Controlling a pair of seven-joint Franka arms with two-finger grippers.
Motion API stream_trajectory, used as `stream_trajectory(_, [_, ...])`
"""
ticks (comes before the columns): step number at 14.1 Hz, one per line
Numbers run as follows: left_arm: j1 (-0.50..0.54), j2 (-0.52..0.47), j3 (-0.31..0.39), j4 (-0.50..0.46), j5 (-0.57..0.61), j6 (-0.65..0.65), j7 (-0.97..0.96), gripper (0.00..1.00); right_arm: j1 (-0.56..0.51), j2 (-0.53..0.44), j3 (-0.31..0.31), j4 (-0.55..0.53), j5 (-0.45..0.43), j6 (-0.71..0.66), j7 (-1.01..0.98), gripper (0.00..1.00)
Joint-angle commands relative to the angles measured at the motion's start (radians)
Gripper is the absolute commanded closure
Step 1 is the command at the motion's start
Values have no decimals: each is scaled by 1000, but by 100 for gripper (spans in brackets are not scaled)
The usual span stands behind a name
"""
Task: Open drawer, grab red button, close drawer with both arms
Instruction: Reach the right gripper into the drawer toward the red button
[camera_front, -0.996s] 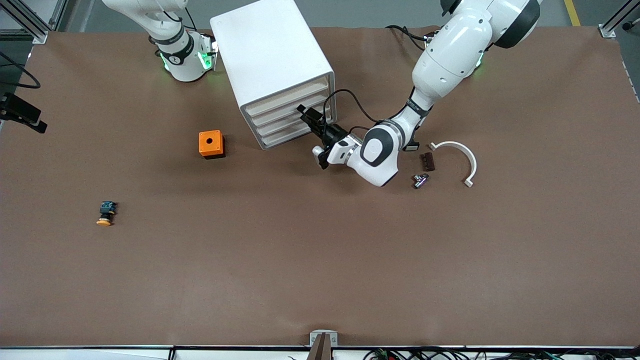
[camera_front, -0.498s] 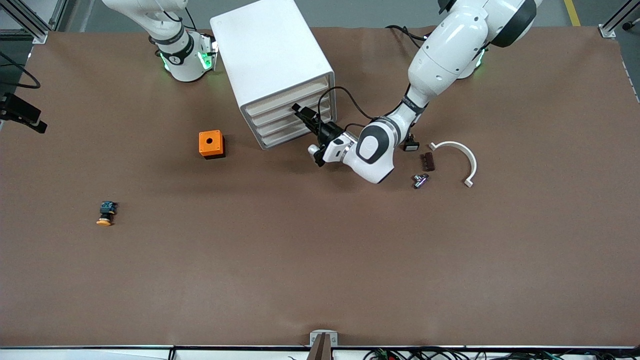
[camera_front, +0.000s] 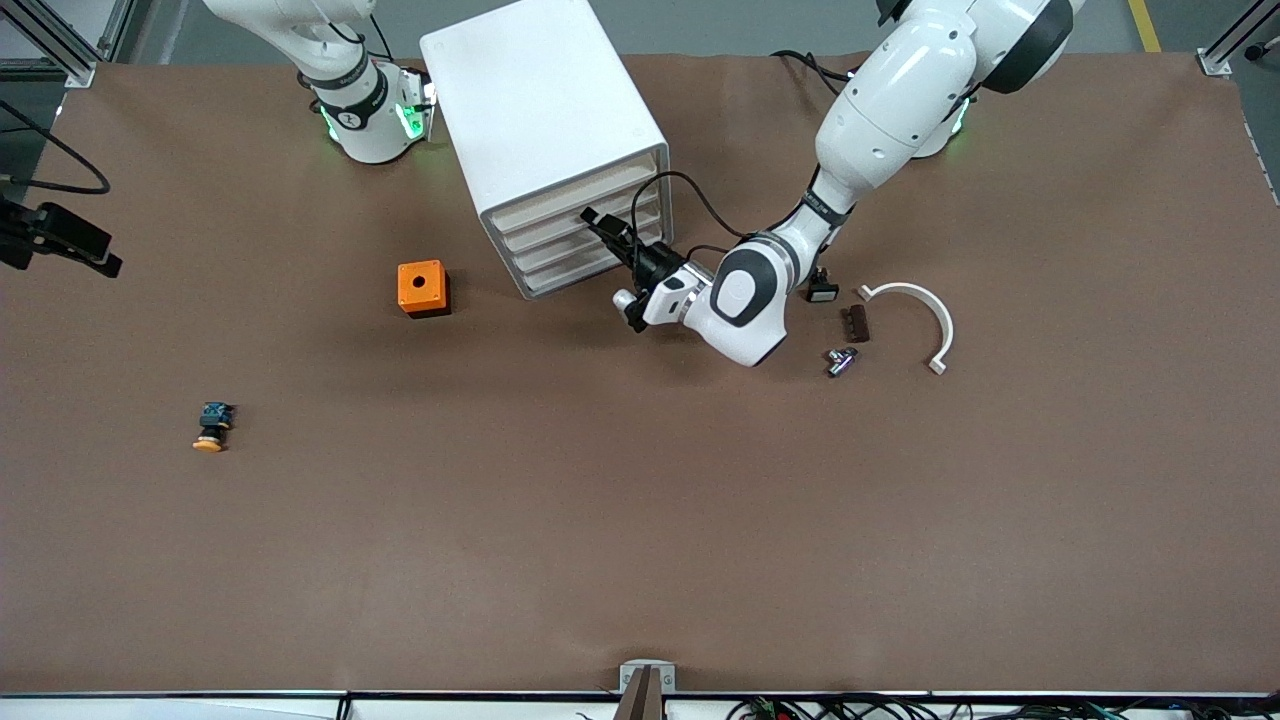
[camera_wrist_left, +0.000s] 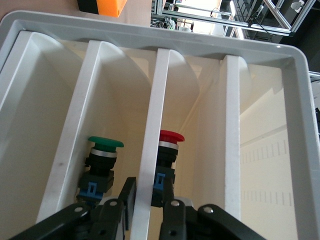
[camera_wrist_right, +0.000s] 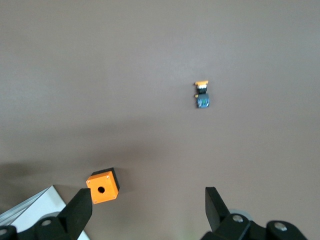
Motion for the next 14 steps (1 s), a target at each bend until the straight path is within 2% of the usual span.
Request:
stream_trajectory(1, [-7, -22, -2, 0, -24, 17, 3, 78, 55, 6, -3, 12, 3, -69, 136, 0])
stream_trajectory(7, [8, -21, 0, 17, -13, 17, 9, 88, 218, 3, -2, 8, 16, -154, 481, 0])
stream_trajectory(11, [16, -10, 11, 48, -11, 15, 8, 89, 342, 6, -2, -31, 25, -133, 684, 0])
stream_trajectory(14, [46, -10, 20, 62, -8, 15, -3, 89, 407, 18, -2, -63, 88, -79, 863, 0])
